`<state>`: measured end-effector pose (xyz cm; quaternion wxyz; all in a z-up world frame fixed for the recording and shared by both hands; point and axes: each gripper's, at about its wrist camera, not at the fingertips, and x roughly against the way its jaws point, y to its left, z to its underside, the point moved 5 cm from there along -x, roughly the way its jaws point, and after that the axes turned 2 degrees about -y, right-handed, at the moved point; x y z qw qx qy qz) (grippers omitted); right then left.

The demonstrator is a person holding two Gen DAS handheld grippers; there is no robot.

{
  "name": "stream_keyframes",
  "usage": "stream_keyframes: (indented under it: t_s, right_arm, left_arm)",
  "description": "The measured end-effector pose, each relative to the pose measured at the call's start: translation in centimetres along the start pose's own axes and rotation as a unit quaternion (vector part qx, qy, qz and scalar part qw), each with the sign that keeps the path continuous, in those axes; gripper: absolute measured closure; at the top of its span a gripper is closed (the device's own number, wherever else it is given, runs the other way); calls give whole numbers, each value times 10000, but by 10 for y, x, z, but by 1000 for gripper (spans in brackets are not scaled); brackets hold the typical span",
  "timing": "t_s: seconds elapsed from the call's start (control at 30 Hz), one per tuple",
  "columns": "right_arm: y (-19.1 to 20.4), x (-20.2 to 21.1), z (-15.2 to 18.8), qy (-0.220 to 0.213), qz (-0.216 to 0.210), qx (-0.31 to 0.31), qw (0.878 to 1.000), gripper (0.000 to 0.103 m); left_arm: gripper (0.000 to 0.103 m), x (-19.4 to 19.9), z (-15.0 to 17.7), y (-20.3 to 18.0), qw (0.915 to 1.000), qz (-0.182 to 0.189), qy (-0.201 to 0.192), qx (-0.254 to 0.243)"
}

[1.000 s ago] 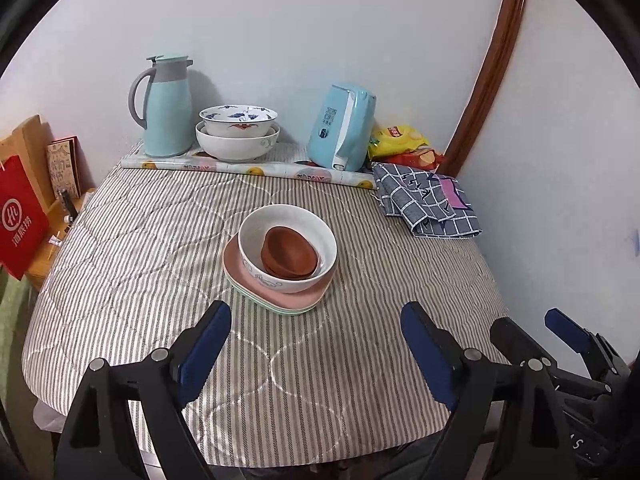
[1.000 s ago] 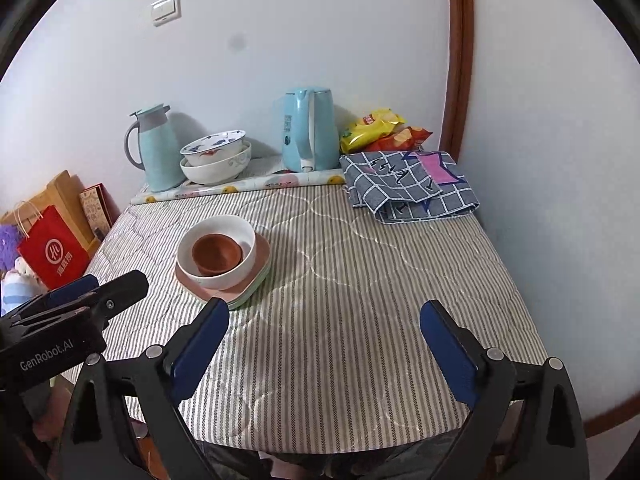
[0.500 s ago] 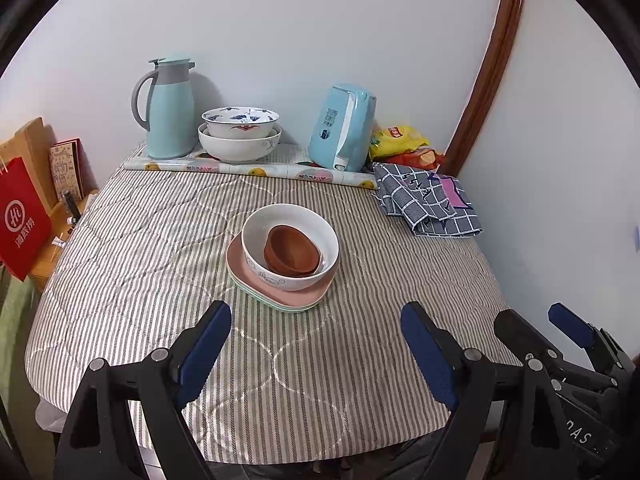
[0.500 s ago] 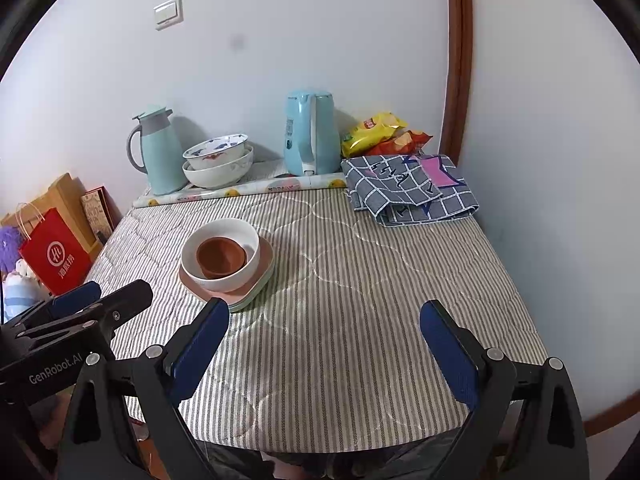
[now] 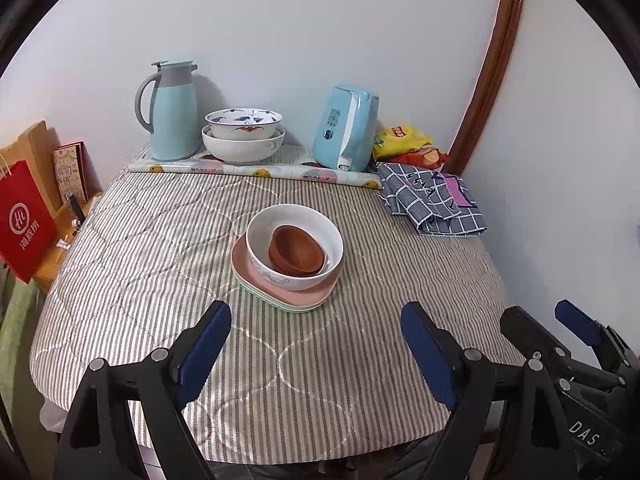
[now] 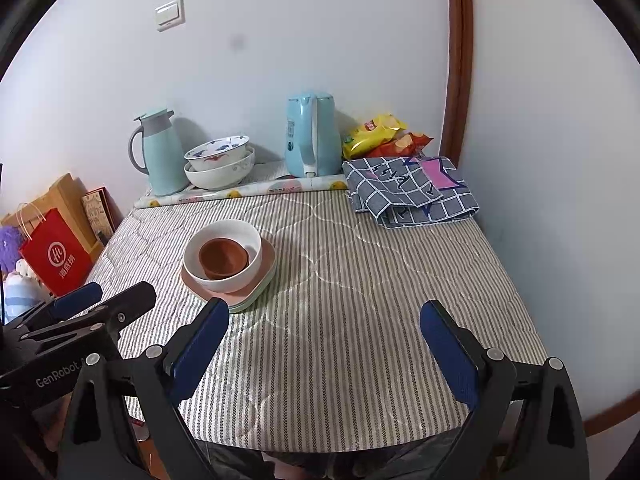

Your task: Organize plates and bowls

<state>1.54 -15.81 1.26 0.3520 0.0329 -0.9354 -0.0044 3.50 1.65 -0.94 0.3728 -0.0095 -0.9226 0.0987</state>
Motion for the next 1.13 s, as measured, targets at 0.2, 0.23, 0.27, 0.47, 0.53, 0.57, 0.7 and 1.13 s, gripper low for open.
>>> stream_keyframes:
  t_s: [0.2,0.23,0.27,0.47,0.53,0.57,0.7,1.13]
  right_arm:
    - [-1,-1,1,15,25,-22,10000,7]
    - [-1,-1,1,20,29,-26,10000,7]
    - [0,-1,1,22,27,-29,10000,7]
    - [-1,-1,0,29,21,-39,10000,7]
    - [-1,-1,1,28,20,-39,10000,7]
    - [-1,-1,1,26,22,-47,10000,7]
    - [-1,-1,1,25,25,-55,10000,7]
    - [-2,1,1,18,41,-53,10000,7]
  left_arm:
    - [17,-1,1,-2,10000,14,3,-9]
    - [17,0,1,-2,10000,11,2,-15]
    - [17,-1,1,-2,10000,4,0,-22]
    - [17,-1,1,-3,10000,12,12,-18]
    - [17,0,1,-3,10000,5,1,-33]
    - [17,0,0,-3,10000,5,-7,-36]
    - [17,1,0,-3,10000,-8,-24,-57]
    - [14,2,-3,-5,9999,-57,-87,-112]
